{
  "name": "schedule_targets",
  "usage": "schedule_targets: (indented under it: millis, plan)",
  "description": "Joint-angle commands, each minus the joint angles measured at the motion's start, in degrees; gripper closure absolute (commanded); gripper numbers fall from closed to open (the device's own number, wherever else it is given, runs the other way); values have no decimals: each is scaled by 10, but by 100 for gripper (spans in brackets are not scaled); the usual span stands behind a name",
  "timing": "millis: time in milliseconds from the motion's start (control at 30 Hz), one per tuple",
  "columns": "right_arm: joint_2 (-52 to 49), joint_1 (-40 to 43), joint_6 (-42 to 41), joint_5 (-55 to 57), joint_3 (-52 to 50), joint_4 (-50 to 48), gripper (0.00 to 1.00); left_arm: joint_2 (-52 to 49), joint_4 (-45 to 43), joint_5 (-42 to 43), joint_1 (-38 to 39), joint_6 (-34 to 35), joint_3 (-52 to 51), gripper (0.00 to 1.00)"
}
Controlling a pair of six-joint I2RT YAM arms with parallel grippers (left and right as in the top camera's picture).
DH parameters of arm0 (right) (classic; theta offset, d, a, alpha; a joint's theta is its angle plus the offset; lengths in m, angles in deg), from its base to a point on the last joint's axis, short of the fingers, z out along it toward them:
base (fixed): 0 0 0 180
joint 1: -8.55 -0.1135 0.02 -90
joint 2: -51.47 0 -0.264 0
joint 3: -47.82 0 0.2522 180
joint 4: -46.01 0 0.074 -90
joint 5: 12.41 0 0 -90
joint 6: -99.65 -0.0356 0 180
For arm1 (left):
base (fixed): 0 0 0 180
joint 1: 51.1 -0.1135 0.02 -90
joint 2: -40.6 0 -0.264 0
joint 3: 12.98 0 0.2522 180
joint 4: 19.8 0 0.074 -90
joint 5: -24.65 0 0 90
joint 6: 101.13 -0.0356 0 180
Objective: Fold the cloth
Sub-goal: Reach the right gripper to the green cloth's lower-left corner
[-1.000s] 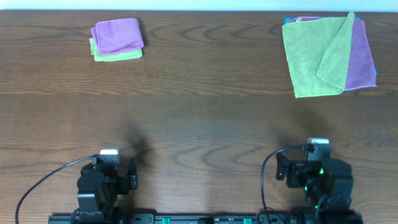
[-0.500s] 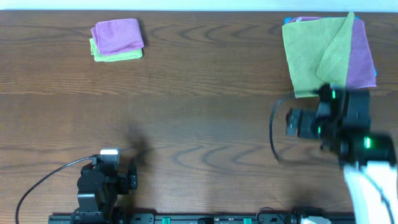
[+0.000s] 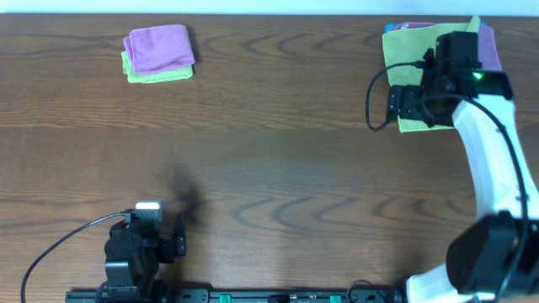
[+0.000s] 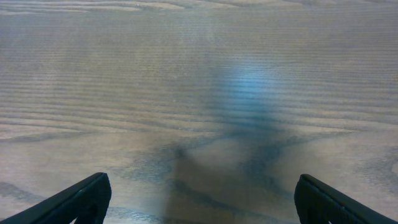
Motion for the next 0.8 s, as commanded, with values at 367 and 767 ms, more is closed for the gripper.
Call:
schedule_targets:
  millis: [367,767]
  plan:
    - [-104,5,46,16,14,-122,10,4,3,-10,0,-6,-7,4]
    - [-194,6,66,28,14,-163,5,4,3,-10,0,-6,-7,5]
